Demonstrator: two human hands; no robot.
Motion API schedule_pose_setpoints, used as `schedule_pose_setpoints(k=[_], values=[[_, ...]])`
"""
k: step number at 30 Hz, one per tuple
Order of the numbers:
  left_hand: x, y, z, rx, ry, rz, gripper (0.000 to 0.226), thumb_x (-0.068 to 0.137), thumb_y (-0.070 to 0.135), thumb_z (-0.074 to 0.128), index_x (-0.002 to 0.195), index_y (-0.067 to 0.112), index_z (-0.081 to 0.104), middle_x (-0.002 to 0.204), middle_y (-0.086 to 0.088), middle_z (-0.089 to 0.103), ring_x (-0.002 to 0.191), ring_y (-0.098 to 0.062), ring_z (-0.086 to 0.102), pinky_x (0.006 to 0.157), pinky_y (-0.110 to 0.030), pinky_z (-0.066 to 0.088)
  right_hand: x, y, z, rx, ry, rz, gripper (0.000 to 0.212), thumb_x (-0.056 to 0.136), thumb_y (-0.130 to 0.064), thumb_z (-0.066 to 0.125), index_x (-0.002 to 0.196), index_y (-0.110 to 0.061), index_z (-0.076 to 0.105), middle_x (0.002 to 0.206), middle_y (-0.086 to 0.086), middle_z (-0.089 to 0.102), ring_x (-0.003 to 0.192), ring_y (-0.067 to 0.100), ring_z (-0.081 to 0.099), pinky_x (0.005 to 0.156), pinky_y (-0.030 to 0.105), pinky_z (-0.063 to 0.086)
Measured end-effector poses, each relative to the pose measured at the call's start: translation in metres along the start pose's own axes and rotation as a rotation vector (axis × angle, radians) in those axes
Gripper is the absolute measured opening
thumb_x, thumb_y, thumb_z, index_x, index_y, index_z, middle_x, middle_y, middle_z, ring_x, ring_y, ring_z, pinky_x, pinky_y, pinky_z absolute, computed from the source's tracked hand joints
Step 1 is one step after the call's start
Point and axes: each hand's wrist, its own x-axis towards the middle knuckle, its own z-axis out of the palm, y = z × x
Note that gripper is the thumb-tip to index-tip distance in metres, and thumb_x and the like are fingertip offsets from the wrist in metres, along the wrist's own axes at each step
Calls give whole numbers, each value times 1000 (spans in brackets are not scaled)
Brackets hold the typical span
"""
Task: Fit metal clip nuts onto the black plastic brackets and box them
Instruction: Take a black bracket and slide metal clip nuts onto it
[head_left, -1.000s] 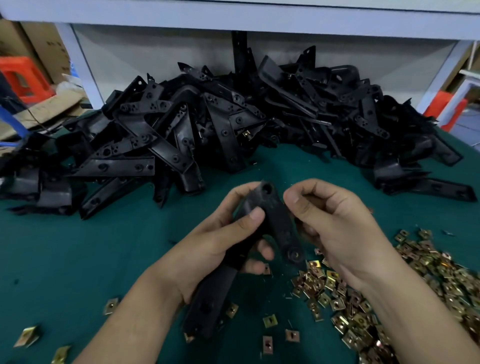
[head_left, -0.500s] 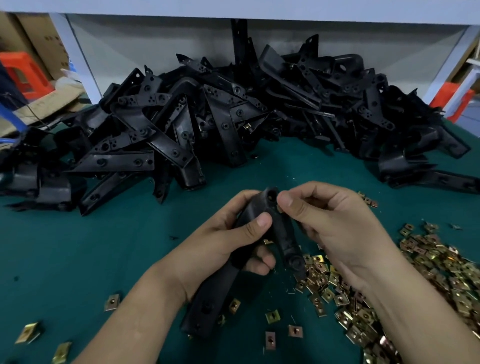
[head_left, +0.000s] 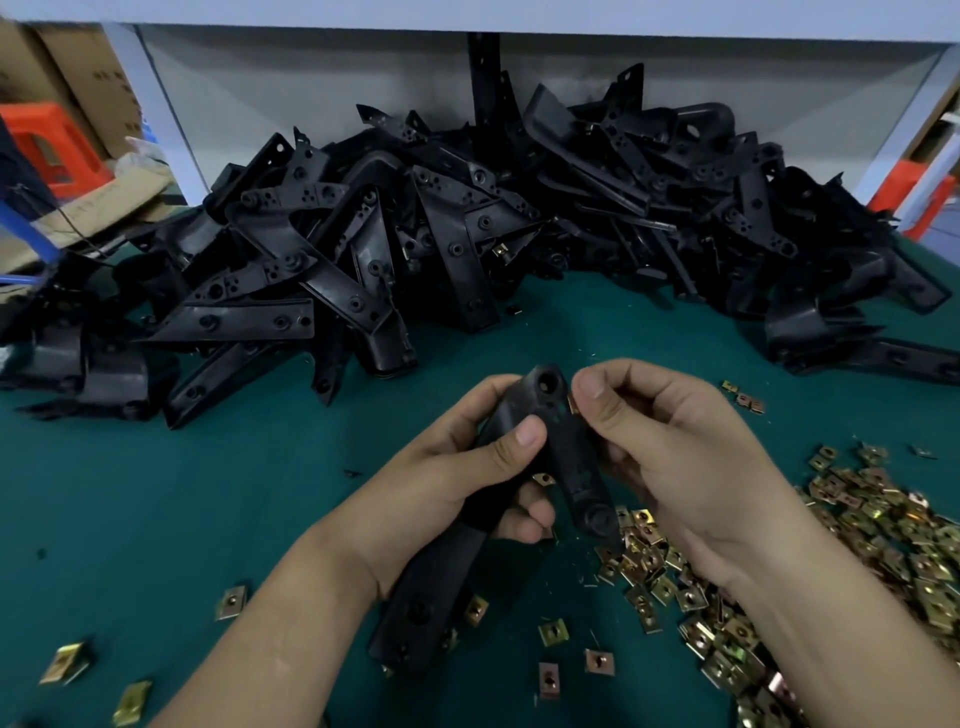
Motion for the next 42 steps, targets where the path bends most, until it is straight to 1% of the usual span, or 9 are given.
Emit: schedule_pose_setpoints(k=[10,19,23,25,29,31,34,37,42], values=[[1,-1,-2,95,-15,-14,35,90,28,69,122,18,61,89,-5,69,65,-17,67,59,-23,56,-2,-1,2,40,9,118,19,62,-38,81,62,-21,72,57,-4,61,48,7,54,48,17,47],[0,3,-1,143,92,84,24,90,25,69,113,19,65,80,-4,69,64,-16,67,58,-22,56,-6,1,13,72,-72,86,26,82,-43,70,78,-18,77,62,2,66,52,12,63,51,20,50],[0,4,-1,101,169,107,15,90,28,71,104,22,70,82,-3,71,61,-13,66,53,-20,52,-2,2,7,55,-101,116,29,92,-44,57,104,-30,79,75,-4,65,68,8,60,67,16,47],[1,5,-3,13,217,114,10,88,28,74,98,25,73,91,-4,73,68,-12,68,48,-18,49,3,6,-2,112,-42,175,27,99,-26,54,110,-30,78,93,-2,63,82,13,51,72,22,40],[2,8,-9,-196,227,129,16,85,28,75,100,25,77,123,-6,72,77,-10,69,48,-15,49,11,11,-8,271,75,248,63,58,9,41,104,-14,79,98,7,66,84,14,49,64,25,37],[1,9,-11,-279,224,121,21,85,27,75,106,21,77,126,-7,71,77,-10,69,49,-14,50,13,13,-9,281,128,257,68,56,20,34,97,-10,79,96,11,68,86,17,51,63,25,38],[1,10,-12,-338,223,107,24,85,27,75,107,19,77,125,-5,72,77,-9,69,50,-13,51,14,16,-10,315,143,260,56,75,29,33,93,-6,73,97,14,72,91,19,63,68,23,51],[1,10,-12,-354,221,101,21,87,27,73,106,20,78,126,-5,71,78,-9,69,51,-13,51,12,16,-9,364,129,233,35,90,23,43,90,-2,68,100,17,73,94,20,74,76,22,59],[1,10,-11,-354,223,95,18,88,27,73,103,21,79,124,-5,72,78,-9,69,51,-13,51,10,15,-8,302,113,198,22,79,7,63,100,0,64,93,14,74,94,21,75,75,20,58]])
